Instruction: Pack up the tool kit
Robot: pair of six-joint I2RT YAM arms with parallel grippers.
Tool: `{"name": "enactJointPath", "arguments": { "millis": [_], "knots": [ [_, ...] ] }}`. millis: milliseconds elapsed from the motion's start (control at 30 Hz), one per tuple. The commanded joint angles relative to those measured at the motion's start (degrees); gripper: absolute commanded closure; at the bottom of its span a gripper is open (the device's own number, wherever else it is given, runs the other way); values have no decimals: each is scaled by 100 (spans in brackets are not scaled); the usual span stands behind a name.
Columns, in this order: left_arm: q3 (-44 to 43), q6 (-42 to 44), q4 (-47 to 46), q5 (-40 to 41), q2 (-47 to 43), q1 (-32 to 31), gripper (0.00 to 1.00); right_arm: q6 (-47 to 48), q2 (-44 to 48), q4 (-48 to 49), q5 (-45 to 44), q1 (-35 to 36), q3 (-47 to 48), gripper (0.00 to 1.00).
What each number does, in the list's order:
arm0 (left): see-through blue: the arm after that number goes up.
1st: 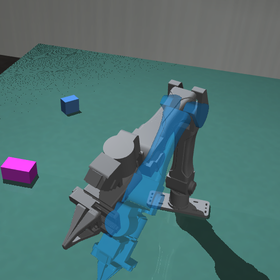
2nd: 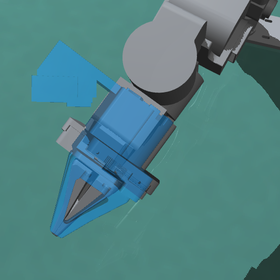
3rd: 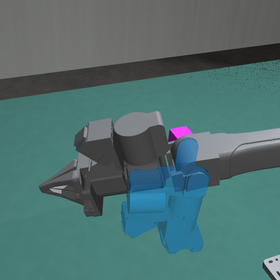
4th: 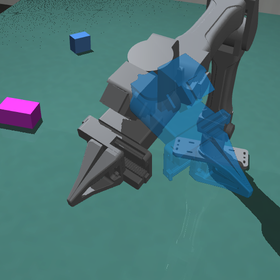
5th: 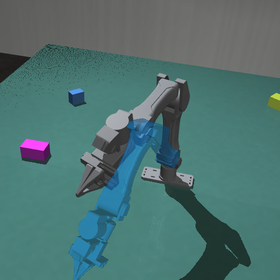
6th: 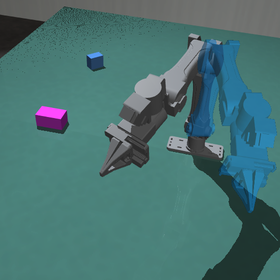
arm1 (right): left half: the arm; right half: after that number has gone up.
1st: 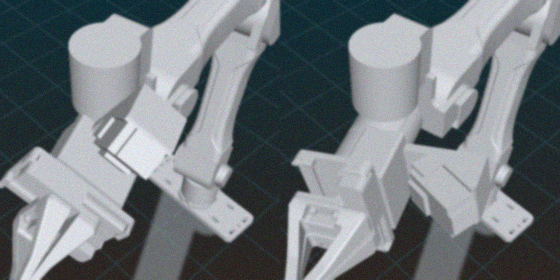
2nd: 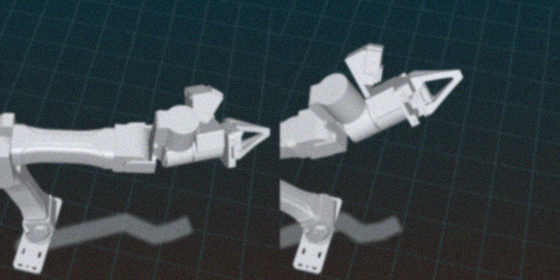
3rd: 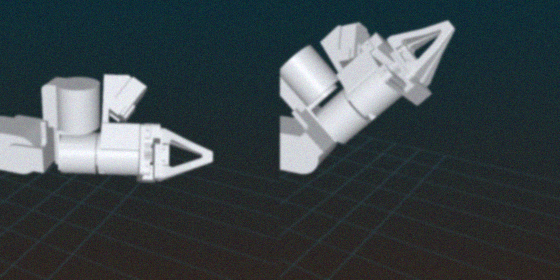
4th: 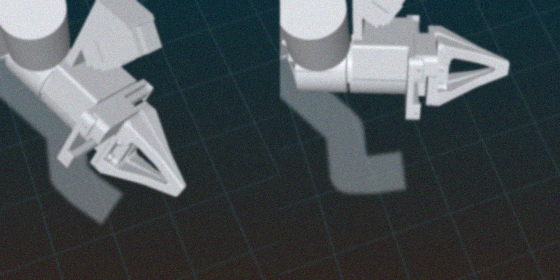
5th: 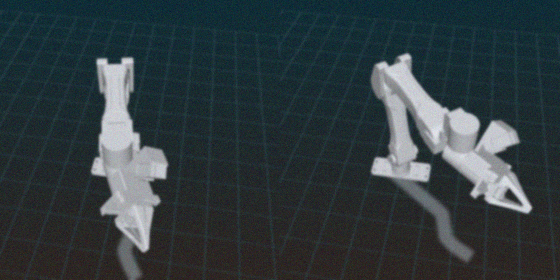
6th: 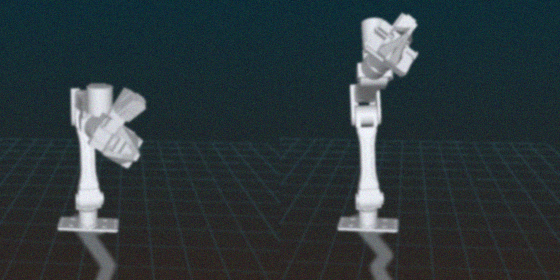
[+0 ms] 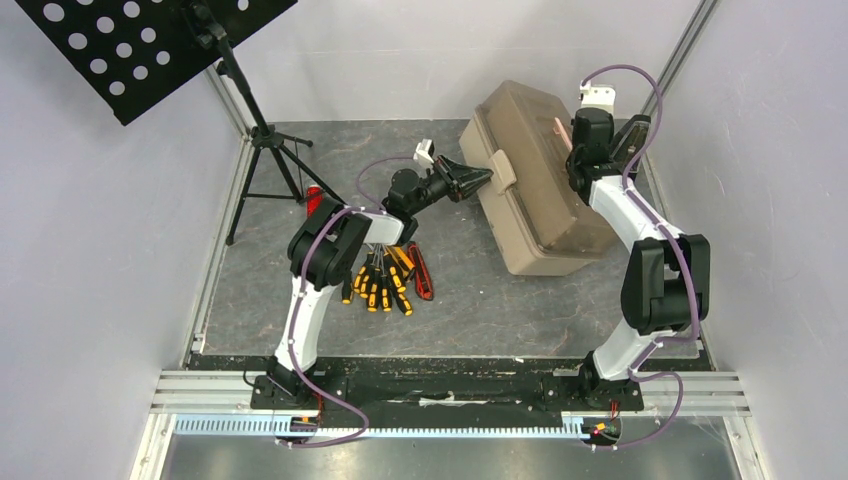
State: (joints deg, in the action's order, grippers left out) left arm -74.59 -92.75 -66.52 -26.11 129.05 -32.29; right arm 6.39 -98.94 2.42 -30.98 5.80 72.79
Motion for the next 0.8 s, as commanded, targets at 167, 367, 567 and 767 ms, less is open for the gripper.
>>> {"name": "enactJointPath", "arguments": {
  "millis": [167,367,567,767],
  "knots": [
    [-453,-480,-2216,1,-1359,143,77,254,-1597,-3678,583,380,-1333,79],
    [-425,-422,-2203,-50,-1373,144,77,253,-1552,-3678,641,412,-1306,79],
    [-292,-346,-2098,-129,-1412,190,76,207,-1219,-3699,853,405,-1194,78],
    [-3,-199,-1841,-340,-1855,443,69,104,-421,-3819,1247,251,-810,74]
  ]
}}
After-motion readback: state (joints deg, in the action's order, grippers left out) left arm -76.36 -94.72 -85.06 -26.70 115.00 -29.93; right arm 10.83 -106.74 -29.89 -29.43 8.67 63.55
